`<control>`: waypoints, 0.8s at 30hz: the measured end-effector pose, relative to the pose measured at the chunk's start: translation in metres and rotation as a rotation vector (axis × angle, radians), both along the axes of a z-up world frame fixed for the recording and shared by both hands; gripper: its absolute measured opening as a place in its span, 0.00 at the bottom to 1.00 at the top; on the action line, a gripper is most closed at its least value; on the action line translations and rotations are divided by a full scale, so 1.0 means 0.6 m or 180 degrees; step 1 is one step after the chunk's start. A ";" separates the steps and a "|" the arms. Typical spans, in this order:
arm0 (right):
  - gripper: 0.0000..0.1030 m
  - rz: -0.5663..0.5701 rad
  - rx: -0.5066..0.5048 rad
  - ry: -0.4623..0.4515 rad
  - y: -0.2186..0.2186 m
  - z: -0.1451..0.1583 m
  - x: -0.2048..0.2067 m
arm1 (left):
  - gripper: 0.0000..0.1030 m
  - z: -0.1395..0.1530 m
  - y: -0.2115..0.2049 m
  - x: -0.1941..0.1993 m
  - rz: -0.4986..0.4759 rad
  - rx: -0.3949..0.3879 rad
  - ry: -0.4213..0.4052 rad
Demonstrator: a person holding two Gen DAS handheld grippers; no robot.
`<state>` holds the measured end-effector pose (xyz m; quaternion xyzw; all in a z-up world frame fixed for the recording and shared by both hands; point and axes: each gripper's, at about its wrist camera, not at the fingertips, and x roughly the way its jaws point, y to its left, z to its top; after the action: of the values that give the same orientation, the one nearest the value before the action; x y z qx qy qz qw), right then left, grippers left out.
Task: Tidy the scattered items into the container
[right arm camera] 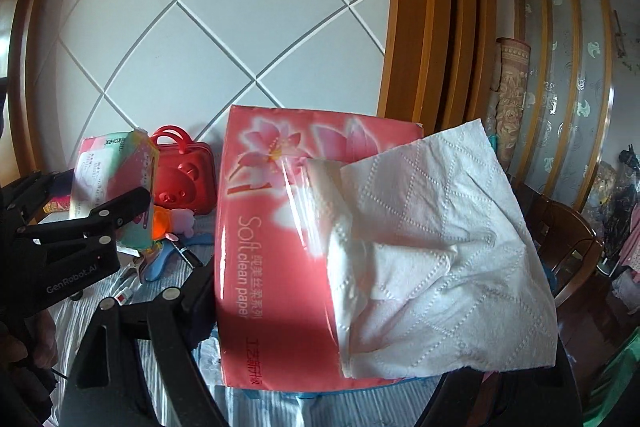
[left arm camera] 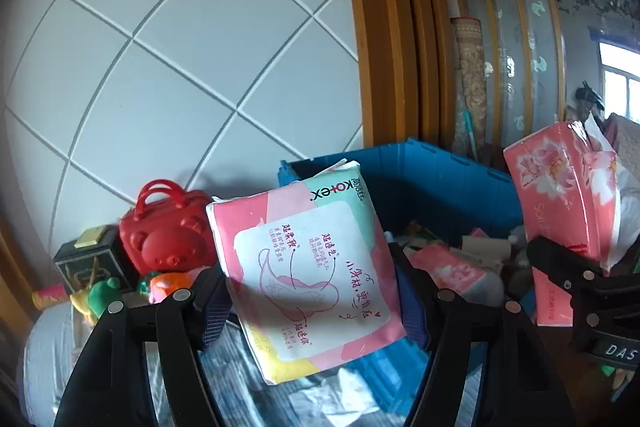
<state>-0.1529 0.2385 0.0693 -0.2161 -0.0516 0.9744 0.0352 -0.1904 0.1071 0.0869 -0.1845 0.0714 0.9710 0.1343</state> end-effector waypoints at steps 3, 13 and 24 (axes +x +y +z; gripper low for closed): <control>0.81 -0.0010 0.0036 0.0026 0.059 0.008 0.008 | 0.67 0.003 0.064 0.002 -0.0017 0.0012 0.0032; 0.81 -0.0040 0.0063 0.0006 0.204 0.012 -0.011 | 0.68 -0.004 0.203 -0.037 -0.0010 -0.0034 -0.0063; 0.81 -0.0134 -0.0033 -0.0036 0.273 0.024 -0.055 | 0.68 0.011 0.263 -0.107 -0.0012 -0.0182 -0.0127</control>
<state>-0.1859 0.4024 0.0835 -0.2227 -0.0423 0.9724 0.0543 -0.2543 0.2650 0.0934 -0.2075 0.0969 0.9644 0.1322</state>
